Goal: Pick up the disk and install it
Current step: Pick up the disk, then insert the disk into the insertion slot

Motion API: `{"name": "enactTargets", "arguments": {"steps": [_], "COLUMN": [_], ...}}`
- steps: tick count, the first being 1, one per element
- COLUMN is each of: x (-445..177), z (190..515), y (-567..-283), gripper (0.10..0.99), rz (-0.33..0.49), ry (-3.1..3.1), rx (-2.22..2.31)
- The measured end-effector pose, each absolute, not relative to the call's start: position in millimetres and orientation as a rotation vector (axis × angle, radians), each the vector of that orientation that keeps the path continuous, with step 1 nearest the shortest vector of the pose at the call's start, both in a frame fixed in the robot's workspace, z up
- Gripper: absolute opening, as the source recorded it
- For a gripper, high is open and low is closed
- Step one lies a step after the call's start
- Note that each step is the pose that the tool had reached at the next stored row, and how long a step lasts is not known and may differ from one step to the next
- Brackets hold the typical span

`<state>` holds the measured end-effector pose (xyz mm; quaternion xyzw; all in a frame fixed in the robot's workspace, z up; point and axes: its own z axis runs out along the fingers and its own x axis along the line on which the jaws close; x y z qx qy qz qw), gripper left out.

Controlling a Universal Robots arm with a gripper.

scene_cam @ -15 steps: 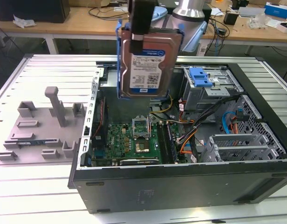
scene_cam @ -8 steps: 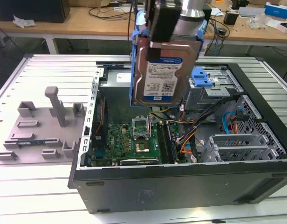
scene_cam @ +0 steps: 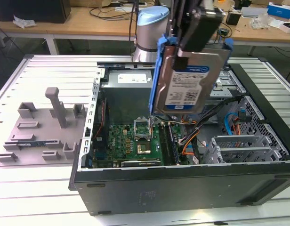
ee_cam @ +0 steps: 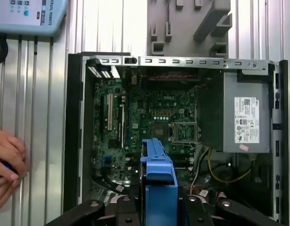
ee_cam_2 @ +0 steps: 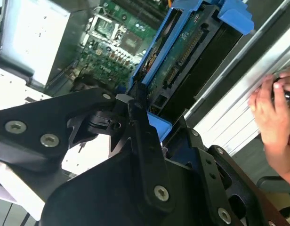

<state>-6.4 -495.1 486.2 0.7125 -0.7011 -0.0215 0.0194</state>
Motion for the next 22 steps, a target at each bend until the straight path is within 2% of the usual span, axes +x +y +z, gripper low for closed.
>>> {"name": "enactTargets", "arguments": {"steps": [22], "x": [7.9], "z": [486.2], "y": [-501.1], "gripper": [0.365], "rz": [-0.067], "ry": [-2.176], "rx": [2.211]}}
